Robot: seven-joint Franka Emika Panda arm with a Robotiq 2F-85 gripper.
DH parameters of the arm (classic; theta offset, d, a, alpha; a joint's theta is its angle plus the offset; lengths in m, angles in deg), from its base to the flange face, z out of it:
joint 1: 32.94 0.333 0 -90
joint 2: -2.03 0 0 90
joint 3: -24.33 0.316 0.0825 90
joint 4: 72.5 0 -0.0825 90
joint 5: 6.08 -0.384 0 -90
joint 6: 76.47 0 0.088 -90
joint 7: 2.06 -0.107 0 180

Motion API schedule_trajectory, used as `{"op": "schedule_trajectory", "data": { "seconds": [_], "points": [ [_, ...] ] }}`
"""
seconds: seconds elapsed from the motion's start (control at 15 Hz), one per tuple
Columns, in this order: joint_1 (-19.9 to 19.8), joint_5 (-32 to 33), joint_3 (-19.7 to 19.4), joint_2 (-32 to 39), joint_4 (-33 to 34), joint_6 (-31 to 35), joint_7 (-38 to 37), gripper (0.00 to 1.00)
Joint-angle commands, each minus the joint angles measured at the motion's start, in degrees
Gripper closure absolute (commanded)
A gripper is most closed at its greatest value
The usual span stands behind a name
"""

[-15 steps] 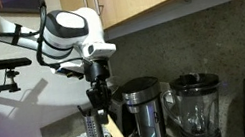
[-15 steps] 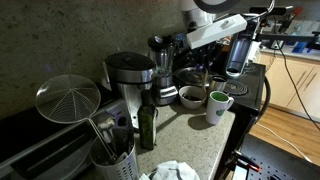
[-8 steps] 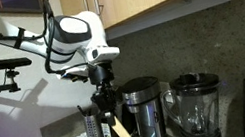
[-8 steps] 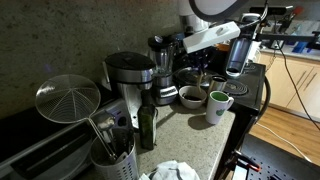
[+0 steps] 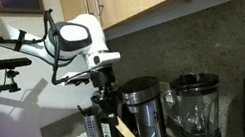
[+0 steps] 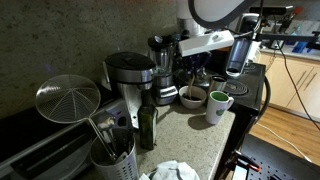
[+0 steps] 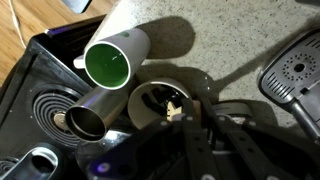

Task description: Take the wooden spoon from the utensil holder and use it to stir the contents in the white bowl then put back the spoon in the utensil holder

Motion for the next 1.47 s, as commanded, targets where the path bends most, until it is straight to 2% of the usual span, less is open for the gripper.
{"op": "schedule_trajectory", "data": {
  "seconds": [0.0, 0.2, 0.53, 0.93, 1.2, 1.4],
  "points": [
    [1.88, -6.13, -1.07, -0.64, -0.58, 1.25, 5.38, 0.97],
    [2.14, -8.91, -0.88, 0.26, 0.96, -2.07, 8.49, 0.97],
    [1.97, -6.49, 0.26, 1.35, 4.75, -9.32, 7.64, 0.97],
    [3.53, -6.45, 1.07, 1.09, 10.75, -14.76, 8.49, 0.97],
    [6.29, -8.58, 2.18, 1.28, 17.39, -18.74, 14.35, 0.97],
    [8.54, -11.76, 3.33, 2.72, 24.26, -24.91, 20.55, 0.97]
  ]
}}
